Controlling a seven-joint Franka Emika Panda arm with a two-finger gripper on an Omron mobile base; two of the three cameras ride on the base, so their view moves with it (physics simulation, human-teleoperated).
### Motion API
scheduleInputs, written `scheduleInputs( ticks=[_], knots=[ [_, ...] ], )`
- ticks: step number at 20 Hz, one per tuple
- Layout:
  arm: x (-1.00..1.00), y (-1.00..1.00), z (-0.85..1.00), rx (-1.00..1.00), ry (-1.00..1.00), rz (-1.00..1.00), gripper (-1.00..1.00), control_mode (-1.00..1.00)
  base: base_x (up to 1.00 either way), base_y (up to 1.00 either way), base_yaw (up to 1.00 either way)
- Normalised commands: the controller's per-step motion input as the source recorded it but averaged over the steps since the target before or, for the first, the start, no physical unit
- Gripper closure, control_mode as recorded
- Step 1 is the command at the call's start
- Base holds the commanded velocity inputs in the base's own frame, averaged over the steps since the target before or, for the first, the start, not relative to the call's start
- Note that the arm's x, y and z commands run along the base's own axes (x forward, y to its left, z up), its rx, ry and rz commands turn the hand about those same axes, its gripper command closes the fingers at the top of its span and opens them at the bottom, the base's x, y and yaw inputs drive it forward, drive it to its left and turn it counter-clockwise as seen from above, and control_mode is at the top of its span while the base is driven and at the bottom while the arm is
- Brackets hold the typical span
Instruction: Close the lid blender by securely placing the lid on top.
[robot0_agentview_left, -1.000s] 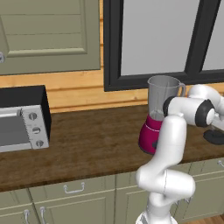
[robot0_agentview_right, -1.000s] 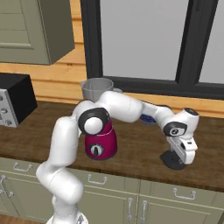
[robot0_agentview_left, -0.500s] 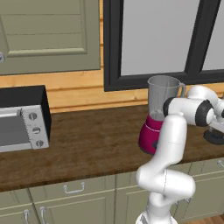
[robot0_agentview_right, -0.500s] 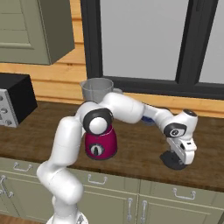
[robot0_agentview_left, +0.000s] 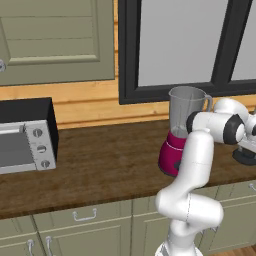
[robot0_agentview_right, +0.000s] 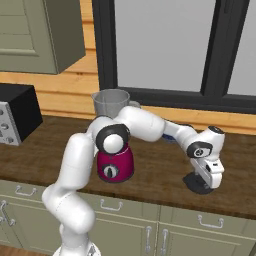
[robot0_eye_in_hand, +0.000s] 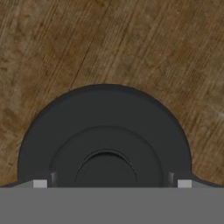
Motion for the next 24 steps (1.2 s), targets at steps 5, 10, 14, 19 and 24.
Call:
scheduleInputs(
  ticks=[5, 10, 14, 19, 24],
  knots=[
    [0.00, 0.00, -0.05, 0.00, 0.00, 0.00, 1.00, -1.00, 0.00, 0.00, 0.00],
    [0.02, 0.00, -0.10, -0.02, 0.00, 0.00, 1.00, -1.00, 0.00, 0.00, 0.00],
    [0.00, 0.00, -0.01, 0.00, -0.02, 0.00, 1.00, -1.00, 0.00, 0.00, 0.00],
    [0.00, 0.00, 0.00, 0.00, 0.00, 0.00, 1.00, -1.00, 0.00, 0.00, 0.00],
    [-0.13, 0.00, 0.24, 0.03, -0.03, 0.00, 1.00, -1.00, 0.00, 0.00, 0.00]
  ],
)
